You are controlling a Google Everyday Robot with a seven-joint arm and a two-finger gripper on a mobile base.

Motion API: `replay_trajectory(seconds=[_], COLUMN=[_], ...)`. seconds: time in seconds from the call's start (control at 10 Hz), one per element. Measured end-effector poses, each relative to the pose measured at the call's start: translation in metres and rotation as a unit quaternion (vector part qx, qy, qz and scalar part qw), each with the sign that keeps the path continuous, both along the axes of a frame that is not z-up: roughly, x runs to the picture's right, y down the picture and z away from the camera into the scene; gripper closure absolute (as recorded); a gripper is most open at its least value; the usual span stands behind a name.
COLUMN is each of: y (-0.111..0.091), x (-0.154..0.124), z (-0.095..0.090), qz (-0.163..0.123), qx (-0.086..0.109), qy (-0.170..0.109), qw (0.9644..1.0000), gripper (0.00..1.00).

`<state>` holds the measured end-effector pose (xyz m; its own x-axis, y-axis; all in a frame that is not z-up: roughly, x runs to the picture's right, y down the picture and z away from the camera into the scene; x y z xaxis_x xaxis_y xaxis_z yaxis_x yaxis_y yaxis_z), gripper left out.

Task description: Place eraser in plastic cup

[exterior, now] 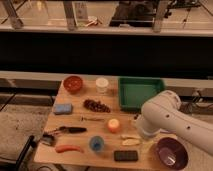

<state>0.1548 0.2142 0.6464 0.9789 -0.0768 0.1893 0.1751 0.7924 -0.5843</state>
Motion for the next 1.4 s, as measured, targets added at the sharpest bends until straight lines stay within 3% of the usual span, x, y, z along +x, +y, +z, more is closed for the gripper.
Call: replay_trajectory(seconds=[0.3,0.9,1.4], y=[0.001,0.028,0.065], x=[-0.007,-0.023,-0.036], z=[0.004,0.010,0.025], qz=[0.004,-0.007,-0.029], qx=[0.010,0.028,0.017], qy=[-0.005,-0.018,-0.039], qw=[0.9999,0.9994,0.9987], gripper=[0.20,0.20,0.20])
